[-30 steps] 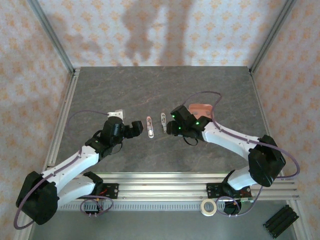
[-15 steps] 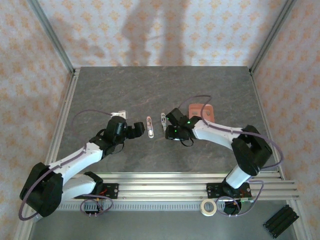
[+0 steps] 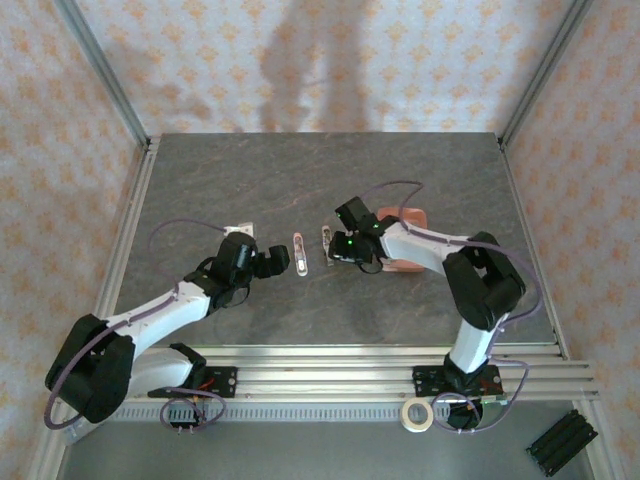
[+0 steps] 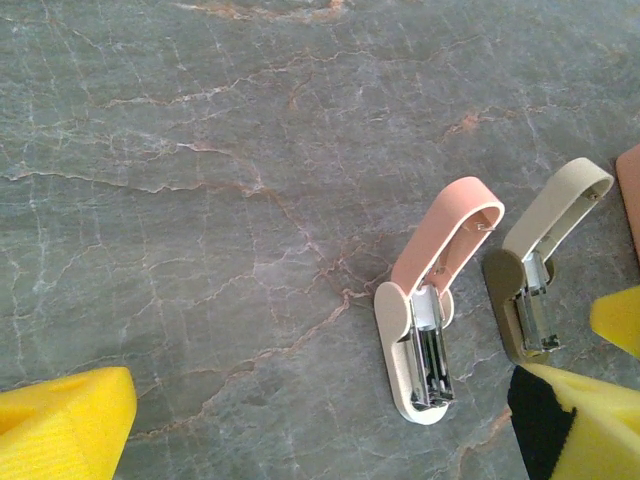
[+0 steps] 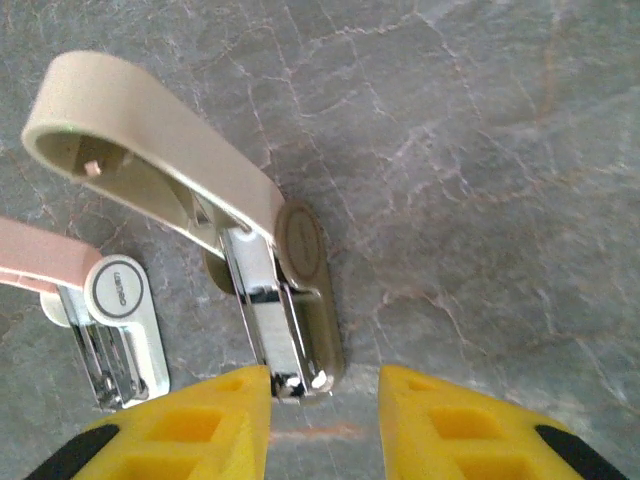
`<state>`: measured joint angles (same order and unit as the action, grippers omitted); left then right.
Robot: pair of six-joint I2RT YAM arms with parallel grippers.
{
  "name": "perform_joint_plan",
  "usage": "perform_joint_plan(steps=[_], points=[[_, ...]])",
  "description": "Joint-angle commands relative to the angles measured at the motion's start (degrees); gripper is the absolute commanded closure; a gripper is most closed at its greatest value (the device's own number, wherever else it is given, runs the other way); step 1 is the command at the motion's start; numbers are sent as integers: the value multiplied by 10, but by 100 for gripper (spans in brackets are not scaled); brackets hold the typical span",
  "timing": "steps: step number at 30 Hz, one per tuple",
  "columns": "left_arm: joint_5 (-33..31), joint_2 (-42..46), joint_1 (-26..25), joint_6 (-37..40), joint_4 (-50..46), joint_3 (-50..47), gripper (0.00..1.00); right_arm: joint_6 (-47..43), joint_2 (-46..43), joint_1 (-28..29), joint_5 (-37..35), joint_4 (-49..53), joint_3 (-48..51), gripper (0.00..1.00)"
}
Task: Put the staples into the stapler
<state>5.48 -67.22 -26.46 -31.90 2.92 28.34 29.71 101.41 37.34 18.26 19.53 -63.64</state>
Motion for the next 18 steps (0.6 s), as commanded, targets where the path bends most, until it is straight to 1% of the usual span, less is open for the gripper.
perform_joint_plan(steps=[1,6,12,18], points=[[-21,-10,5,1,14,7,3,-15,23,-3,23,-10,-25,67],[-21,-22,5,2,16,13,3,-20,51,-3,27,-3,-43,71],[-20,-32,5,3,17,17,3,-21,71,-4,9,26,-50,80],[-21,-28,5,10,12,26,3,-24,59,-4,10,17,-48,80]])
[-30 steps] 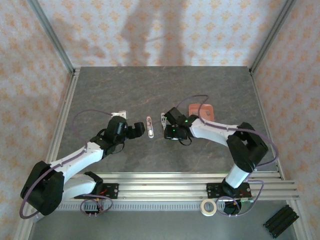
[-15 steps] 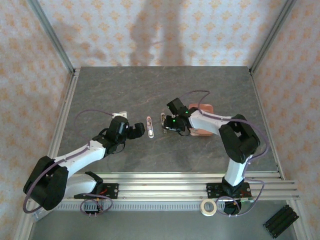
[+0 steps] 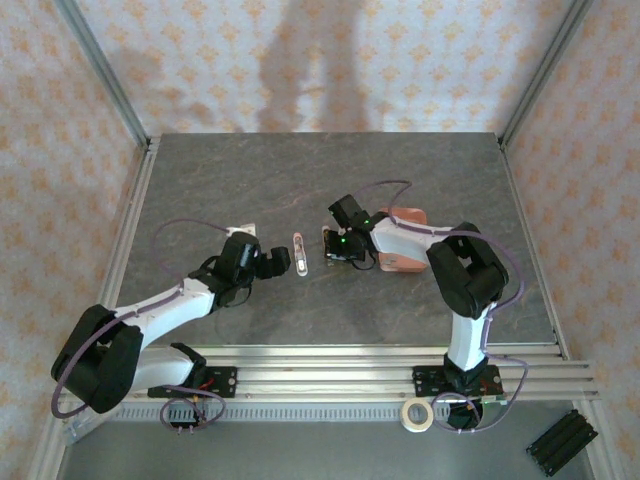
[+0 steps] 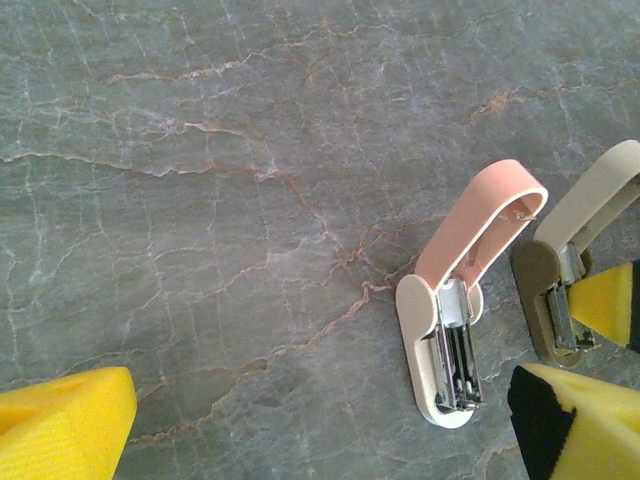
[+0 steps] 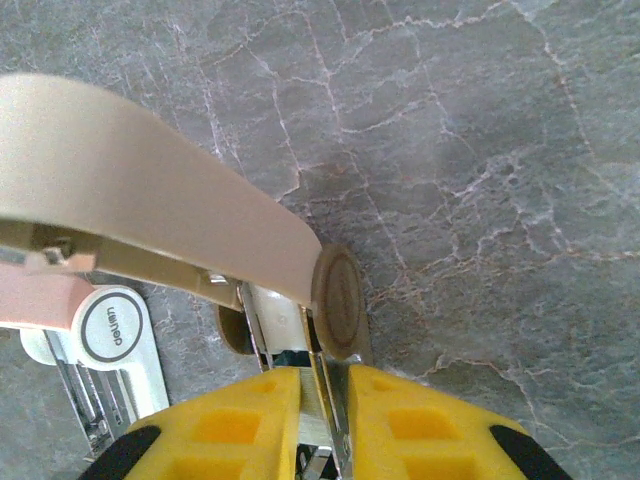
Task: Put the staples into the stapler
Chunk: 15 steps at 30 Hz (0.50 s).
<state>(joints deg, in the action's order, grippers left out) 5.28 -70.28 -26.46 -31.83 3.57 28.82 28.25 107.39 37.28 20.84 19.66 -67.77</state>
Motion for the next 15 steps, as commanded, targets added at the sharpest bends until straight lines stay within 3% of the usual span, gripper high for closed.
perform_joint_plan(steps=[1,6,15], points=[[-20,6,5,9,3,24,3,-10,-9,-4,-19,15,-8,78],[-20,14,6,9,-5,31,3,-24,-59,-4,-41,34,-9,68],[-17,33,6,7,-8,32,3,-15,-167,-36,-68,63,46,59]])
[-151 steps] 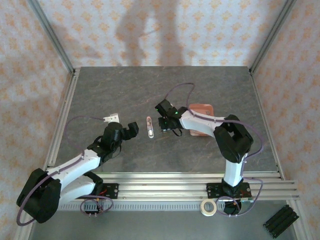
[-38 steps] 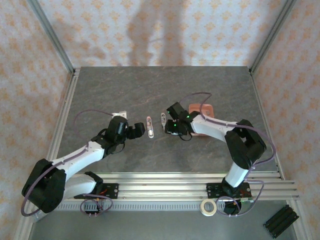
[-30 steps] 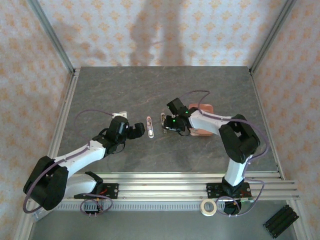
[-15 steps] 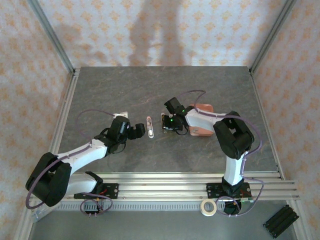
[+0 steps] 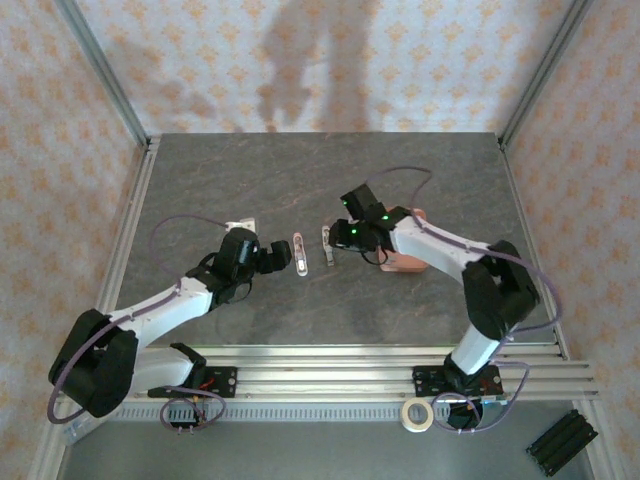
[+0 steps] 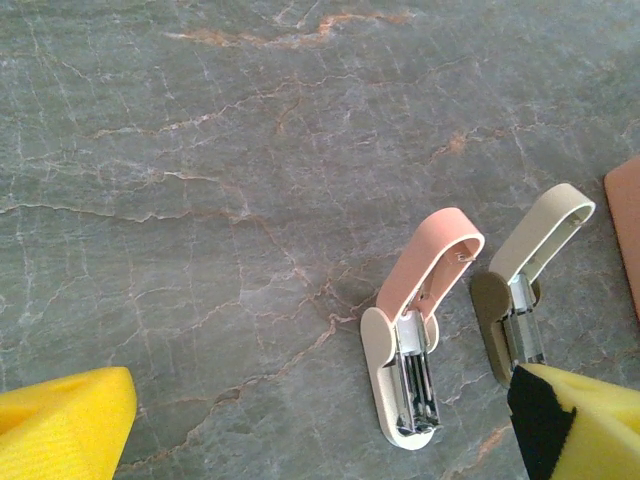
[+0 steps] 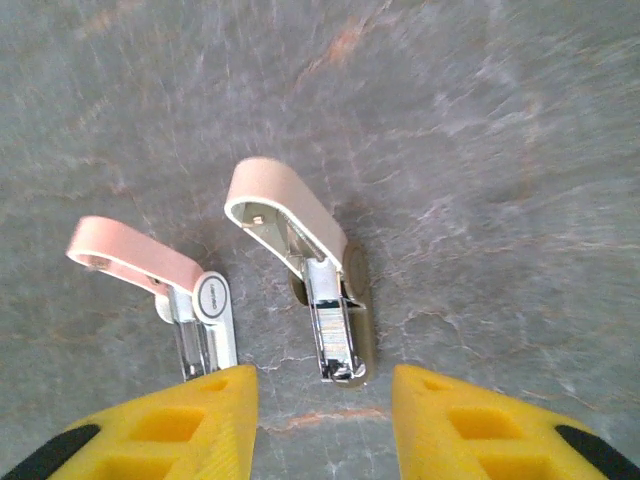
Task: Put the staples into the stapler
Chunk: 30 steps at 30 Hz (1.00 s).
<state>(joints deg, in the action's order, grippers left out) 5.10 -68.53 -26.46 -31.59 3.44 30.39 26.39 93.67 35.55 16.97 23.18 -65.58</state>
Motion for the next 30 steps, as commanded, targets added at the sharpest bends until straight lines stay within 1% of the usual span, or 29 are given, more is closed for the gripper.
perform_joint_plan(steps=[1,7,11,18,25,30], points=[[-16,18,5,6,-9,16,3,4,-40,-25,-30,31,30,59],[-14,20,5,6,-24,22,2,-8,-86,-79,-47,81,49,56],[-14,21,5,-4,-16,17,2,-12,-106,-127,-42,103,65,55],[-22,21,5,-3,-14,17,2,-26,-87,-191,-24,134,69,53],[-29,14,5,0,-13,17,2,-29,-30,-203,-23,143,46,53],[-33,4,5,7,-10,26,2,-37,13,-203,-24,154,17,58]])
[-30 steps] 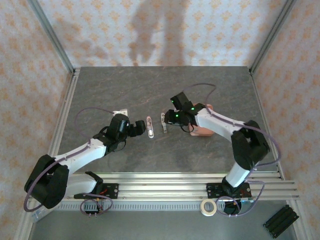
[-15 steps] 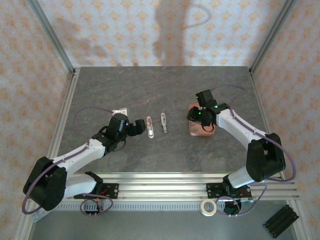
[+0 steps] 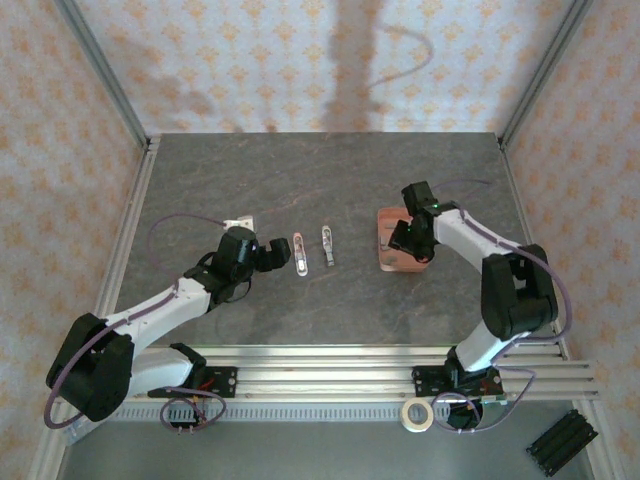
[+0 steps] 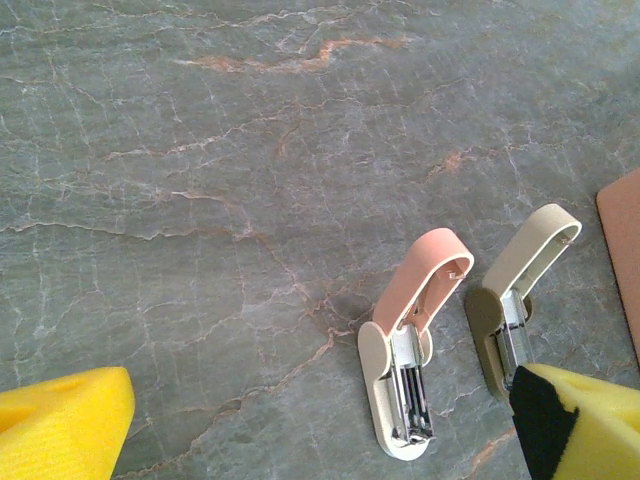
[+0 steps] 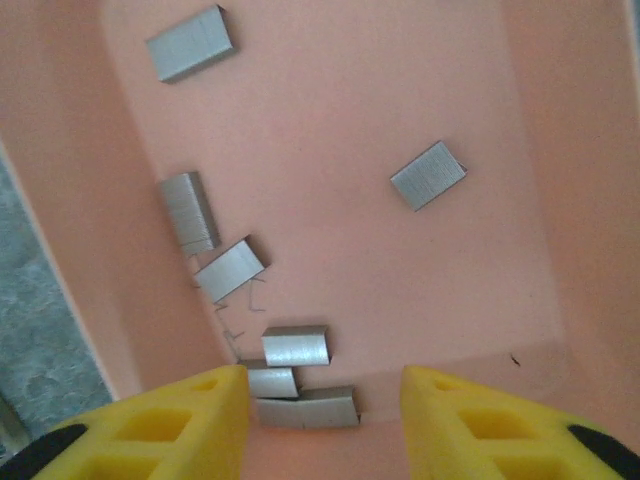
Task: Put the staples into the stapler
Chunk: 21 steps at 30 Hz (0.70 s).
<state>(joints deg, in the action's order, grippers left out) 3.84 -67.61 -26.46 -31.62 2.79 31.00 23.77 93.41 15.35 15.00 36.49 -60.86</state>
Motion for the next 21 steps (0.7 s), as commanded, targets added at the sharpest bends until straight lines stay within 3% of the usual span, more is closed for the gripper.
perform_joint_plan(steps=[1,9,21], points=[[-21,-9,5,7,-4,23,2,-13,24,-1,-3,26,-36,58],[-16,-30,5,7,9,27,2,-9,68,-4,-85,74,-89,51],[-21,-37,6,31,12,32,2,-50,147,-5,-26,58,-189,52]])
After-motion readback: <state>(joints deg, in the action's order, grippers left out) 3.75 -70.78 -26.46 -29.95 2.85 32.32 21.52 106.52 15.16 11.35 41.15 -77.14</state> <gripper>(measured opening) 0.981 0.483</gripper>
